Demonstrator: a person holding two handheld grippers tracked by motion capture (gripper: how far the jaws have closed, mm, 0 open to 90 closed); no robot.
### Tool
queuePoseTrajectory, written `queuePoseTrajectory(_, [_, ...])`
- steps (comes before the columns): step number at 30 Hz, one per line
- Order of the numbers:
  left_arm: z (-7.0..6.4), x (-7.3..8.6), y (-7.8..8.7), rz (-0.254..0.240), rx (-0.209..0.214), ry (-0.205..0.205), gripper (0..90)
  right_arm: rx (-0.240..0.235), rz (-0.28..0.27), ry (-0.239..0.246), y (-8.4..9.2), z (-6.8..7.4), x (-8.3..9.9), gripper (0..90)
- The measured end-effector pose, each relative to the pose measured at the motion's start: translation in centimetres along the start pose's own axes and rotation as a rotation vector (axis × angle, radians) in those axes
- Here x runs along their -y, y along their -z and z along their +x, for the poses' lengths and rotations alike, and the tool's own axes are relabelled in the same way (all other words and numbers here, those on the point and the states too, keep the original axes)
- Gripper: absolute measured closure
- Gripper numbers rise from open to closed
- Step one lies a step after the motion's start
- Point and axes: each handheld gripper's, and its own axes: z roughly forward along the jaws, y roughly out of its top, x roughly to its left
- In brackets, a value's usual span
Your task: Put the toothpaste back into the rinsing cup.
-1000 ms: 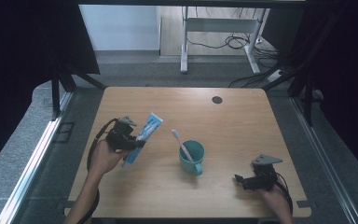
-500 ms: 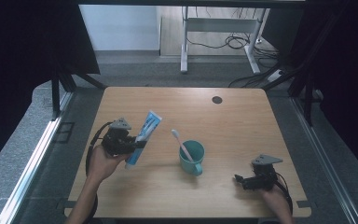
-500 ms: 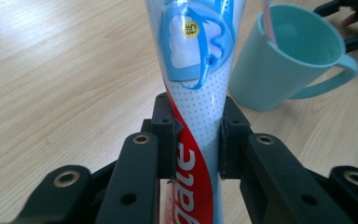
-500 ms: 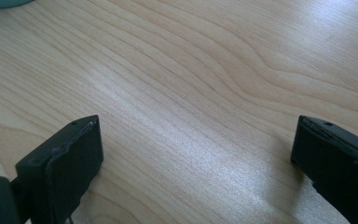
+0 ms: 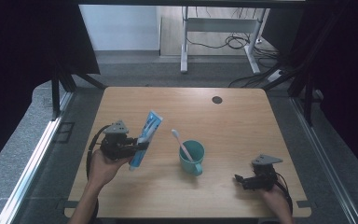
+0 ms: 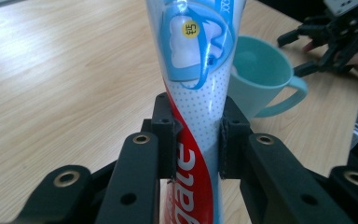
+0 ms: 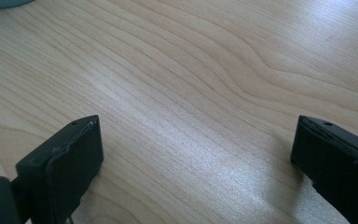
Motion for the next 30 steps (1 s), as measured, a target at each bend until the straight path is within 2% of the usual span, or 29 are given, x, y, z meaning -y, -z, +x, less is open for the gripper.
queuePoseTrajectory(13, [-2.3,-1.3,-1.2,-0.034,0.031,-0.03,73.1,0.0,0.001,-0.003,0.0,0.0,0.0,1.7])
queuePoseTrajectory(24, [-4.2,-3.1,-2.9,-0.046,0.06,-0.059,73.2,0.002,0.0,-0.001,0.0,0.0,0.0,1.7])
queuePoseTrajectory(30, [-4.9,-3.7,-3.8,-0.061,0.063,-0.057,73.1,0.001,0.001,-0.001,0.0,0.0,0.0,1.7])
